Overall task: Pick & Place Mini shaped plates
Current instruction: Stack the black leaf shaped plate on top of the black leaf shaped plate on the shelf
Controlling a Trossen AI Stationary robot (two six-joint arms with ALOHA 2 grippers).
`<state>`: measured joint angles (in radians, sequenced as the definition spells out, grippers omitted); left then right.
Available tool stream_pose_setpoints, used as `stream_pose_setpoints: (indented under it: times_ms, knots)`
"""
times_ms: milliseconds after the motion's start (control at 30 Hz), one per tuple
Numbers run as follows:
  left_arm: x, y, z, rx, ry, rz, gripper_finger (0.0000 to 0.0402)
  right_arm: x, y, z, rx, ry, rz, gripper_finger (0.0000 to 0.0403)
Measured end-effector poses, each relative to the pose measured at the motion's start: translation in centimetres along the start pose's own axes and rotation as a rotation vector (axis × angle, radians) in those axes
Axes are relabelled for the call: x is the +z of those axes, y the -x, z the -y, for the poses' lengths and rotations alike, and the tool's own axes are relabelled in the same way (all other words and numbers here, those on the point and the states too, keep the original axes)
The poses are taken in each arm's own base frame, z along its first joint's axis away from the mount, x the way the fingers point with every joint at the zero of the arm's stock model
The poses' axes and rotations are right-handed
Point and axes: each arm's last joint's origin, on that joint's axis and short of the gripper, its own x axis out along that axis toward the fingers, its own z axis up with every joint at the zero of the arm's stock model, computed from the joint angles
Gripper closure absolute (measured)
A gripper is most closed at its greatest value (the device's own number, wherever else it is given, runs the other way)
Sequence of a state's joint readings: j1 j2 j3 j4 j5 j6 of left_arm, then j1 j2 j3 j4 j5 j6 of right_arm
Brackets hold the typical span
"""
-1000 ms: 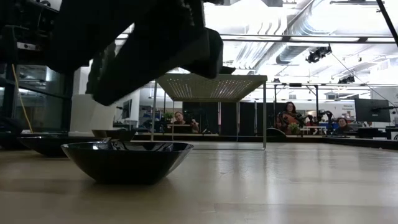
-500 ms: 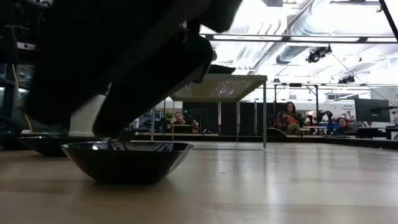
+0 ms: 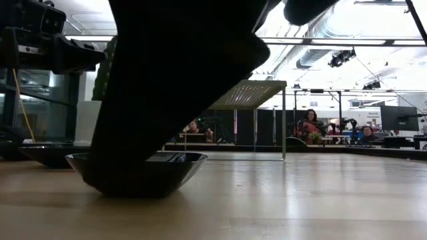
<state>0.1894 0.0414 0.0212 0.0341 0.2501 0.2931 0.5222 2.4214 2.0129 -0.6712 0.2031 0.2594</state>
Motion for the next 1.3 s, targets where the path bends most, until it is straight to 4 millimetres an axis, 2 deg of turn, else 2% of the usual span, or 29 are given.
stream_pose_setpoints:
  times_ms: [167, 433, 933, 1300]
  knots:
    - [0.0, 0.0, 0.0, 0.000, 0.000, 0.001, 0.0399, -0.1, -0.1, 0.1, -0.042, 0.023, 0.003, 0.0199]
    - [0.0, 0.0, 0.0, 0.000, 0.000, 0.000, 0.0399, -0.5, -1.1, -0.1, -0.015, 0.039, -0.017, 0.0210]
    - [0.0, 0.0, 0.0, 0.000, 0.000, 0.000, 0.0399, -0.4, -1.2, 0.0, -0.032, -0.018, -0.003, 0.0312]
    - [0.0, 0.0, 0.0, 0.000, 0.000, 0.000, 0.0399, -0.2, -1.1, -0.1, -0.026, -0.034, 0.015, 0.0357]
